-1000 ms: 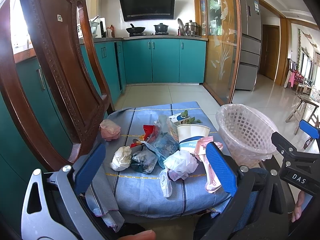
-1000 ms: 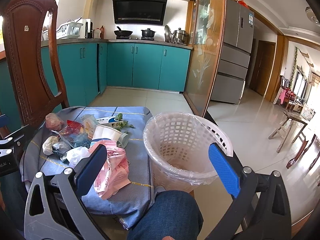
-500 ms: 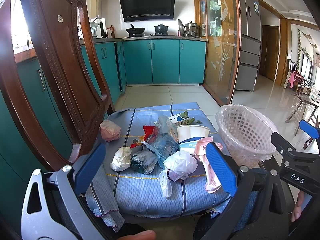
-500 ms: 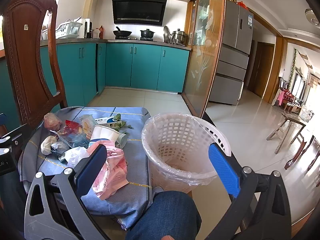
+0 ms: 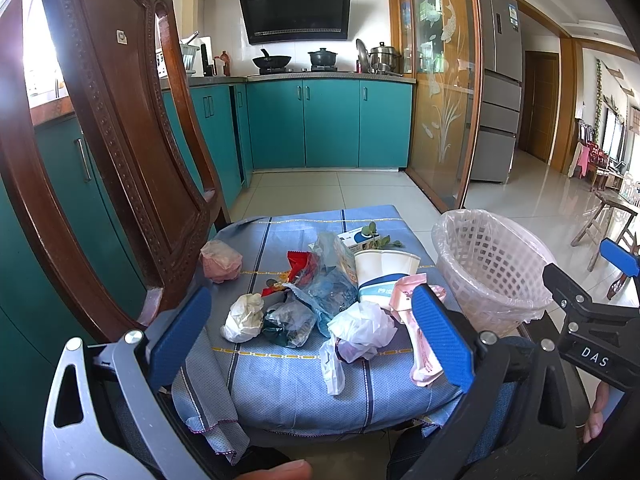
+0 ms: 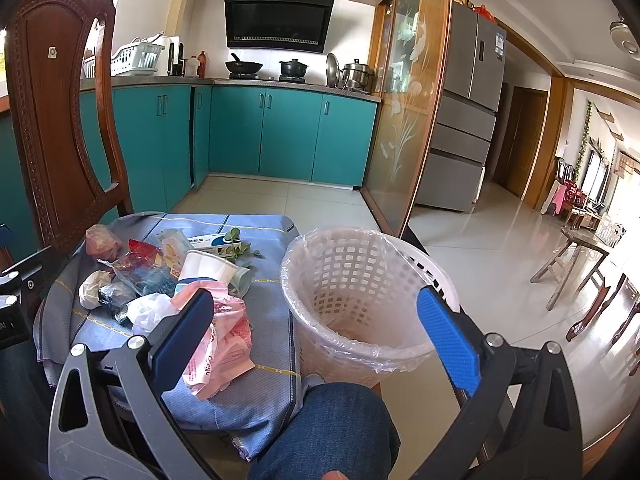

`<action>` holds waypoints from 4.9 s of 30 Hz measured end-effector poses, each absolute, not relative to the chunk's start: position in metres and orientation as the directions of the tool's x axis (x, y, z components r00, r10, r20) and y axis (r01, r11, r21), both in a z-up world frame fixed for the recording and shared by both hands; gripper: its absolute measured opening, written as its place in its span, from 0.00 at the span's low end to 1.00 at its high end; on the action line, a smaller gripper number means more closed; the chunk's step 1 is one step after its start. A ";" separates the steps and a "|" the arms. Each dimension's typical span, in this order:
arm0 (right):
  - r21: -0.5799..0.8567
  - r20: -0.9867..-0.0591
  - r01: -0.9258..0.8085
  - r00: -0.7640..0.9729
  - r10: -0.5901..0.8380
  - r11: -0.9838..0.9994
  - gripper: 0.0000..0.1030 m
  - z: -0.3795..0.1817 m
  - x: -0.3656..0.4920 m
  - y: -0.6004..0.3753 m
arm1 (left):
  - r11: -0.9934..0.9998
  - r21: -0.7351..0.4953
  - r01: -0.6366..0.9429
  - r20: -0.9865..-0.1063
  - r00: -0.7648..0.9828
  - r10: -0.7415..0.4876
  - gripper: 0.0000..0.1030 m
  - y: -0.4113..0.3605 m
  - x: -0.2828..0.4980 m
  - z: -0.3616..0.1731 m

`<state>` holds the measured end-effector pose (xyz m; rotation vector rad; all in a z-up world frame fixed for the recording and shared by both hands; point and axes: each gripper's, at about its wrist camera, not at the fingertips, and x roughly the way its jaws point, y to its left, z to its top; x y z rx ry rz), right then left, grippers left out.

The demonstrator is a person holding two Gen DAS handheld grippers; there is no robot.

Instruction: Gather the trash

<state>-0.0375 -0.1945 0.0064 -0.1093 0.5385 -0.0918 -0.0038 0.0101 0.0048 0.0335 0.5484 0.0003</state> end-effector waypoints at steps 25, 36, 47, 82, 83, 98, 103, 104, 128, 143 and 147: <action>-0.141 -0.506 0.056 0.854 -0.121 0.988 0.97 0.003 -0.035 -0.197 | 0.999 0.044 0.016 -0.527 0.850 0.010 0.97 0.009 -0.002 0.002; -0.006 -0.657 -0.216 0.737 0.159 0.976 0.95 -0.048 0.006 -0.166 | 0.997 0.033 -0.065 -0.607 0.792 0.071 0.93 0.051 0.023 -0.024; -0.017 -0.781 -0.279 0.603 0.162 0.960 0.57 -0.118 0.050 -0.141 | 0.995 -0.079 0.054 -0.735 0.672 -0.094 0.72 0.050 0.052 -0.077; 0.155 -0.670 -0.328 0.659 0.343 0.932 0.24 -0.070 0.054 -0.214 | 0.981 0.029 0.194 -0.791 0.604 -0.096 0.23 -0.022 0.071 -0.118; 0.149 -0.665 -0.322 0.667 0.335 0.935 0.24 -0.068 0.055 -0.217 | 0.982 0.023 0.189 -0.781 0.616 -0.101 0.23 -0.020 0.067 -0.112; 0.132 -0.608 -0.188 0.760 0.229 0.973 0.24 -0.053 0.063 -0.271 | 0.985 -0.019 0.169 -0.640 0.755 -0.142 0.22 -0.005 0.058 -0.045; 0.124 -0.600 -0.183 0.769 0.220 0.975 0.24 -0.051 0.065 -0.274 | 0.988 -0.032 0.148 -0.618 0.774 -0.136 0.22 0.001 0.065 -0.036; 0.123 -0.598 -0.182 0.771 0.219 0.976 0.24 -0.050 0.066 -0.275 | 0.988 -0.039 0.149 -0.615 0.776 -0.141 0.22 0.001 0.067 -0.034; 0.113 -0.598 -0.137 0.781 0.178 0.984 0.24 -0.049 0.066 -0.294 | 0.976 -0.062 0.208 -0.591 0.780 -0.204 0.22 -0.015 0.081 -0.028; 0.198 -0.712 0.017 0.690 0.132 0.980 0.32 -0.085 0.107 -0.342 | 0.904 -0.187 0.384 -0.626 0.662 -0.411 0.22 -0.094 0.143 -0.040; 0.319 -0.658 0.084 0.736 0.157 0.944 0.67 -0.071 0.093 -0.371 | 0.867 -0.202 0.456 -0.633 0.614 -0.470 0.23 -0.136 0.162 -0.043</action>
